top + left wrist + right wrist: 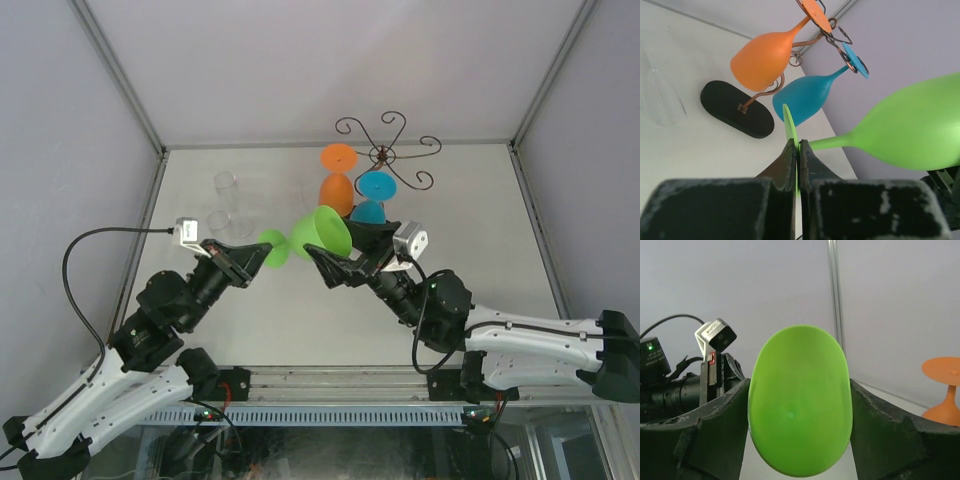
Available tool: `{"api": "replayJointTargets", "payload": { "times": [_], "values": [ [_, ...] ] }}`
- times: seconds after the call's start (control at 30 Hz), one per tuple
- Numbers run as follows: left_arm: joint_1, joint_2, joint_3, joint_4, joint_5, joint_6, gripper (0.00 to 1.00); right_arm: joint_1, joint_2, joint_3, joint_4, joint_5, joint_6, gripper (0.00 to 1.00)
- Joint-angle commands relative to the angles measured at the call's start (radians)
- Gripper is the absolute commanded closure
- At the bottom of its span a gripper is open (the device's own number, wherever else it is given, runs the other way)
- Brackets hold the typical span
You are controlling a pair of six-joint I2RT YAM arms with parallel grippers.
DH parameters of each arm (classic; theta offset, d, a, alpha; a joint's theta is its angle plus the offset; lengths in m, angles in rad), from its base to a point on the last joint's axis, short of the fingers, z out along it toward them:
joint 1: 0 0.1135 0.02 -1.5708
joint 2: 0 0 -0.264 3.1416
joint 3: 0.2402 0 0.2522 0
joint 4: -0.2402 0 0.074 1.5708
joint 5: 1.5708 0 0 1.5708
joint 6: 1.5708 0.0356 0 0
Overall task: Place the wine glass upside down on the wine glass rack
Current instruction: Turn the wine glass upside down at the wine rack.
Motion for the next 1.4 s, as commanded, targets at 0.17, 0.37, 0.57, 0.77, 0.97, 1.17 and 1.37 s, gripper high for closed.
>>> {"api": "replayJointTargets", "payload": {
  "times": [0.17, 0.37, 0.57, 0.77, 0.97, 1.17, 1.37],
  "values": [
    [-0.010, -0.023, 0.076, -0.194, -0.130, 0.204, 1.00, 0.004, -0.220, 0.004, -0.443, -0.028, 0.051, 0.15],
    [-0.010, -0.028, 0.125, -0.293, -0.217, 0.353, 1.00, 0.003, -0.430, 0.004, -0.789, -0.012, 0.083, 0.11],
    [-0.010, 0.027, 0.176, -0.348, -0.205, 0.511, 1.00, -0.008, -0.537, 0.091, -1.081, 0.009, 0.102, 0.11],
    [-0.011, 0.108, 0.257, -0.410, -0.175, 0.627, 1.00, -0.065, -0.413, 0.358, -1.492, 0.025, 0.201, 0.11],
    [-0.078, 0.188, 0.305, -0.409, -0.174, 0.735, 1.00, -0.245, -0.247, 0.513, -1.619, -0.336, 0.281, 0.13],
    [-0.263, 0.236, 0.324, -0.354, -0.266, 0.835, 1.00, -0.355, -0.136, 0.538, -1.575, -0.556, 0.314, 0.17],
    [-0.340, 0.277, 0.342, -0.294, -0.266, 0.942, 1.00, -0.446, -0.110, 0.468, -1.522, -0.633, 0.247, 0.00]
  ]
}}
